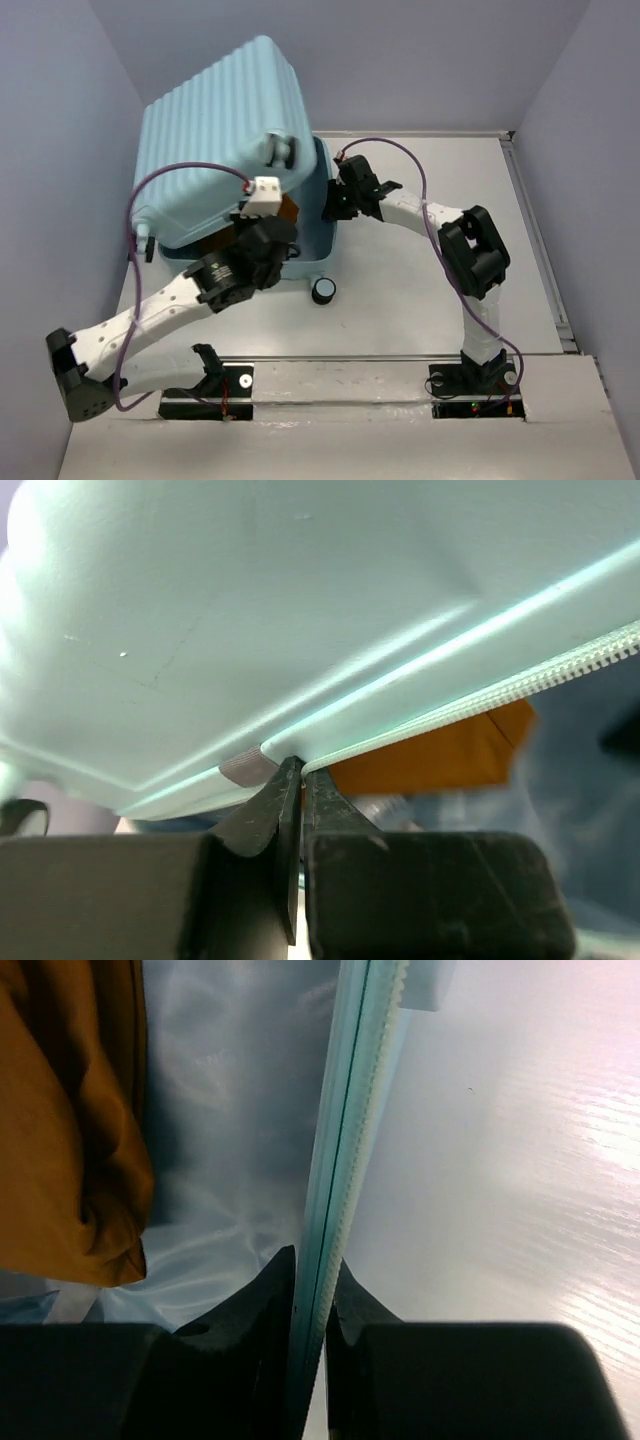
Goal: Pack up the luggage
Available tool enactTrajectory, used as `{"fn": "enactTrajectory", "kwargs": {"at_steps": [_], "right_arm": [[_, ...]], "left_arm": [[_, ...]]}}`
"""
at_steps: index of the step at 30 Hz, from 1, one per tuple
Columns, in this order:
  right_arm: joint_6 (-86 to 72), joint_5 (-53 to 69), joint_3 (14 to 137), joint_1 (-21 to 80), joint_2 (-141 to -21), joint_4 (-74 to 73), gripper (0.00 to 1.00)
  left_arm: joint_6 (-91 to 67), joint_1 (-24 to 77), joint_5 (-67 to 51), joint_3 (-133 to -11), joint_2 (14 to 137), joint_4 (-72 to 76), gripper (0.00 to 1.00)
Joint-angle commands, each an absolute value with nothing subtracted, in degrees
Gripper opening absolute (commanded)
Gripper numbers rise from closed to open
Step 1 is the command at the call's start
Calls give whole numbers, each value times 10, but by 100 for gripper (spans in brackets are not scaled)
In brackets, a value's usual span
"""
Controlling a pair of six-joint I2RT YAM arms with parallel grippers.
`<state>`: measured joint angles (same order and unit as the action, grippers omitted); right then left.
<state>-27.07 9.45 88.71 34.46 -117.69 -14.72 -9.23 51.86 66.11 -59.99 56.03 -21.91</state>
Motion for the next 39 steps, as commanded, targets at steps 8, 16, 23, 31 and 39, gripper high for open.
{"fn": "enactTrajectory", "kwargs": {"at_steps": [8,16,23,31,39], "right_arm": [[-228,202,746,291,-1097,-65,7],[-233,211,616,184,-968,-47,7],[-209,163,627,131,-911,-124,94],[-178,-83,834,152,-849,-231,93],[-122,-245,893,151,-818,-214,84]], "left_arm": [[-168,647,542,-655,539,-184,83],[-153,606,527,-705,496,-147,89],[-175,418,428,-758,569,-124,89],[-215,289,320,-792,634,-74,89],[-222,238,311,-793,662,-38,90]]}}
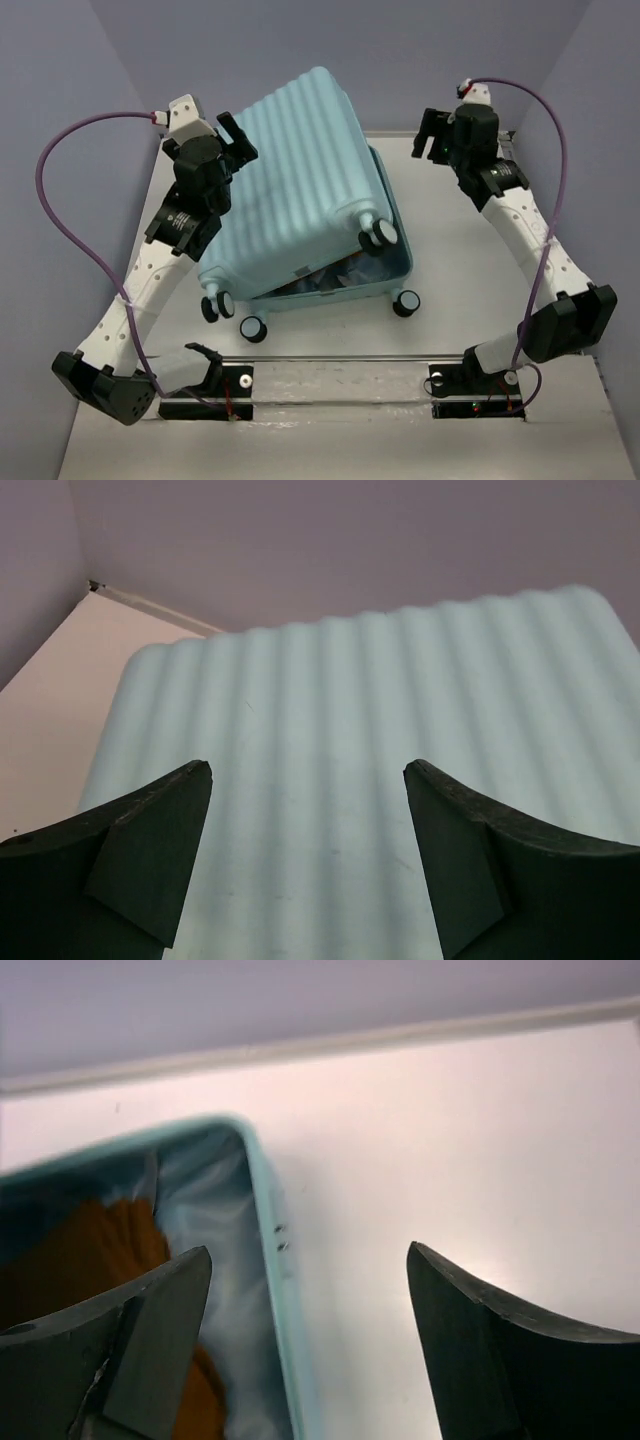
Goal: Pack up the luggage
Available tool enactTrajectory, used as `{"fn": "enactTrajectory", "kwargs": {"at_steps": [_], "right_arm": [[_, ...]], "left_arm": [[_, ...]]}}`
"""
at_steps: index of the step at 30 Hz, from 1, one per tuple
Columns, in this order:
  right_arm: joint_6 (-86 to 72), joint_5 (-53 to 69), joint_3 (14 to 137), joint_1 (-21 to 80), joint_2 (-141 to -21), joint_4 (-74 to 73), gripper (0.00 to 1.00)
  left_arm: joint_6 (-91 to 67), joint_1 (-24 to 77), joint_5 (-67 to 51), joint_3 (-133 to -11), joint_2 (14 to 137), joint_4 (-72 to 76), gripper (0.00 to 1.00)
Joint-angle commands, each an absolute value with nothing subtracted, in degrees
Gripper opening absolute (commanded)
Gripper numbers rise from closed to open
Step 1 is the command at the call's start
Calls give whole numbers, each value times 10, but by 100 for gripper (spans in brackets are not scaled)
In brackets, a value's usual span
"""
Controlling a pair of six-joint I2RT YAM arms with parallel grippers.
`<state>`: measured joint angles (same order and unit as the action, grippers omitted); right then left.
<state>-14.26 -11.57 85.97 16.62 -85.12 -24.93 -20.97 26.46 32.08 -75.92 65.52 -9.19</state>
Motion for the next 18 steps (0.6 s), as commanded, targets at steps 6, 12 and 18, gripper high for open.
{"fn": "enactTrajectory", "kwargs": {"at_steps": [6,12,18], "right_arm": [[-128,-237,821,145,-790,-240,47],[-197,2,702,181,-617,-222,12],[-187,189,669,340,-551,-319,9]], "left_arm": [[-208,192,279,-835,695,-39,90],[-205,134,201,-887,772,-44,90],[-176,96,79,-1071,969,-108,91]]}}
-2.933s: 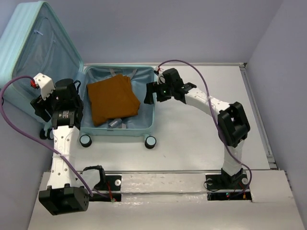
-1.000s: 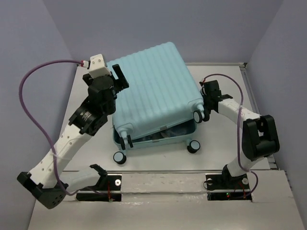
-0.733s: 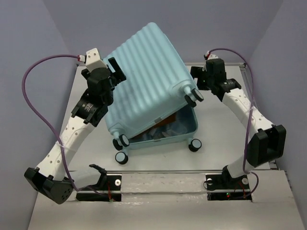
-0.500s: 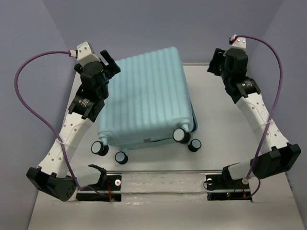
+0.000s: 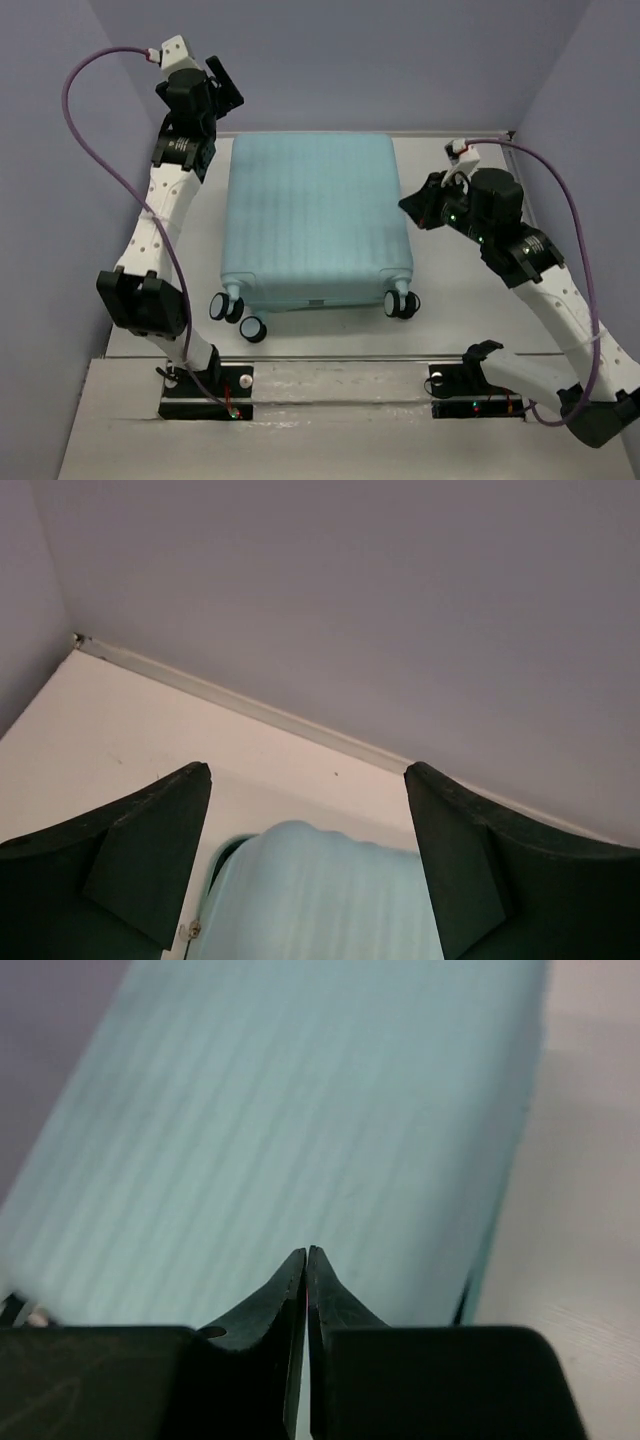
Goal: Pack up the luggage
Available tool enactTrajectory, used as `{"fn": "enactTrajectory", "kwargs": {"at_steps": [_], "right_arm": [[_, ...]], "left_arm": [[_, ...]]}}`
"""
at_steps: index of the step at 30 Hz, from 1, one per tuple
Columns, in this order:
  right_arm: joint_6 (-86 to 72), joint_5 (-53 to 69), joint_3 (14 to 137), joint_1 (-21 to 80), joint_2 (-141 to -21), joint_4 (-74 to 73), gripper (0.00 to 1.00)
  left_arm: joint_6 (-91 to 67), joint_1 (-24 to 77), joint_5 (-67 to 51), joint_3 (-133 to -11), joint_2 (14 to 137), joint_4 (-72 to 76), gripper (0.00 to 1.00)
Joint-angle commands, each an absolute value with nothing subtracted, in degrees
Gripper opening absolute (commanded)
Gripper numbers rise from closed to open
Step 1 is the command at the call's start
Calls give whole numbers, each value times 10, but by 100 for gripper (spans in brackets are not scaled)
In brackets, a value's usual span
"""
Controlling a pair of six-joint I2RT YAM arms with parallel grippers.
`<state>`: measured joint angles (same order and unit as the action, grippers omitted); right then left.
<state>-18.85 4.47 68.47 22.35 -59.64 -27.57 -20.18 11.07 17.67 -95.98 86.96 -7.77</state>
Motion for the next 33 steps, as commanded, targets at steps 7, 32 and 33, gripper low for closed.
{"fn": "enactTrajectory", "kwargs": {"at_steps": [7,32,33], "right_arm": [[-190,221,658,498,-535,-373,8],[-171,-139,636,422,-701,-371,7],[-163,-132,635,410,-703,-360,7]], "left_arm": [[-194,34,-86,-1301,1172,-178,92],[-155,37,-332,-1269,1351,-62,69],[-156,37,-329,-1222,1338,-62,66]]}}
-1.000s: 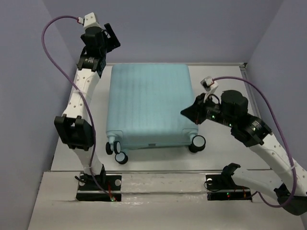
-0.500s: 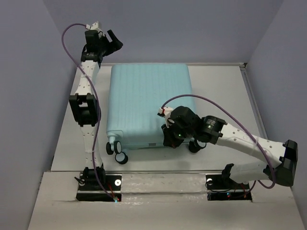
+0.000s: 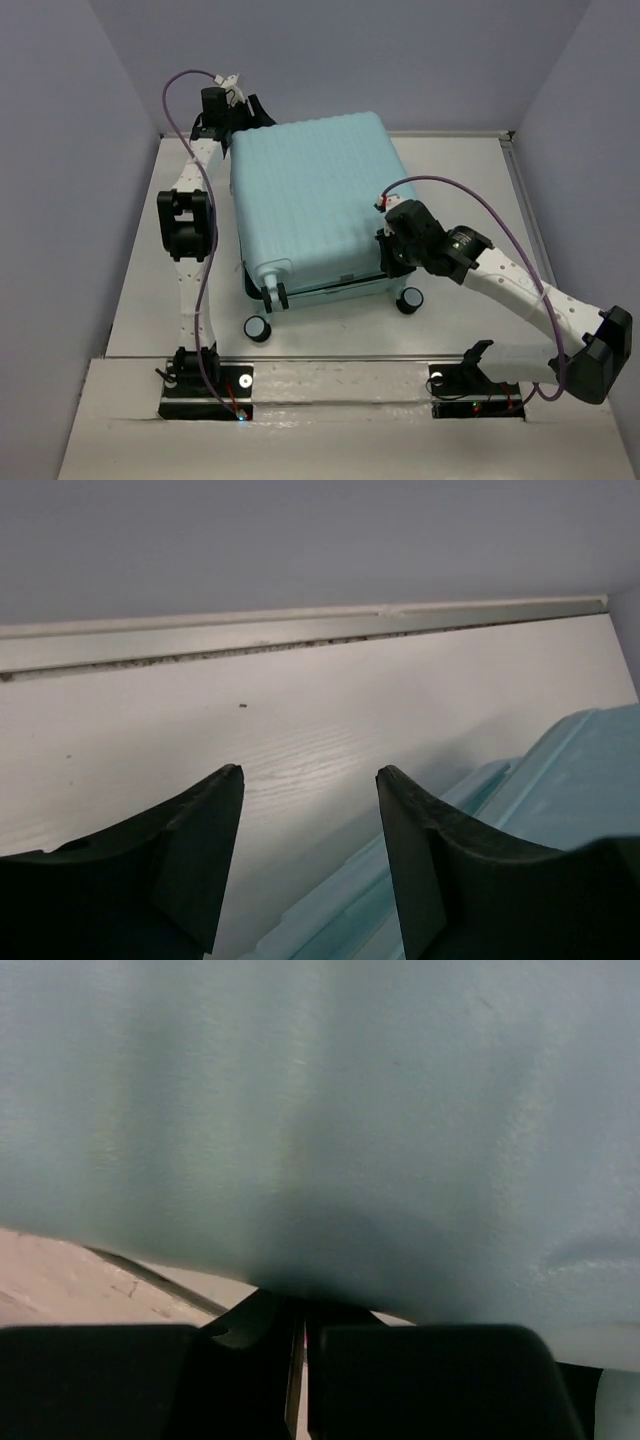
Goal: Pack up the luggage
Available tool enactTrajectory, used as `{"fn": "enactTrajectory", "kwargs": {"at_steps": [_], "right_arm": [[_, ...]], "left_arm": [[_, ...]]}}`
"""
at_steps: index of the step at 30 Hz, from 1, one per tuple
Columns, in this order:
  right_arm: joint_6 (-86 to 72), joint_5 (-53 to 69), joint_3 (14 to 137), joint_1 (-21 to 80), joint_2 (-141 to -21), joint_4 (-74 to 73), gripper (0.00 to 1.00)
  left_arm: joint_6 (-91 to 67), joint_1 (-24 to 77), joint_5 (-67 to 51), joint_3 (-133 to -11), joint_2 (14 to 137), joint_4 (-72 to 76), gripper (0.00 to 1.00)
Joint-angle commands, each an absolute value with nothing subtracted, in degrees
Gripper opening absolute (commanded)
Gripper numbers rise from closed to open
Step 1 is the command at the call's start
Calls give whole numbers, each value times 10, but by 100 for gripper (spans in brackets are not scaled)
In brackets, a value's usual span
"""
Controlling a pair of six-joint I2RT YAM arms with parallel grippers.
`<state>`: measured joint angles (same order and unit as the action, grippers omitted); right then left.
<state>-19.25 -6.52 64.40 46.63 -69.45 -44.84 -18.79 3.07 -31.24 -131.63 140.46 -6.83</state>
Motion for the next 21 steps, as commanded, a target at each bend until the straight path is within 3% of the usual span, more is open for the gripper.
{"fn": "enactTrajectory", "kwargs": {"at_steps": [1,9,13,18,20,21], "right_arm": [[-160,-125,635,381,-709,-348,7],[-145,-12,681,330,-805,-243,7],[-139,71,782,309,-892,-211,7],[-169,195,1064,309,-1093,-222,11],[-206,256,1215,309,-1184,-258,19],[-218,279,1260,309,-1211,-270,29]], "left_arm": [[-157,35,-317,-1196,1302,-59,64],[-157,35,-189,-920,1074,-41,54],[-184,35,-164,-742,939,-54,54],[-157,42,-114,-584,731,-107,59],[-163,46,-124,-522,640,-123,59],[-166,47,-128,-493,614,-134,59]]}}
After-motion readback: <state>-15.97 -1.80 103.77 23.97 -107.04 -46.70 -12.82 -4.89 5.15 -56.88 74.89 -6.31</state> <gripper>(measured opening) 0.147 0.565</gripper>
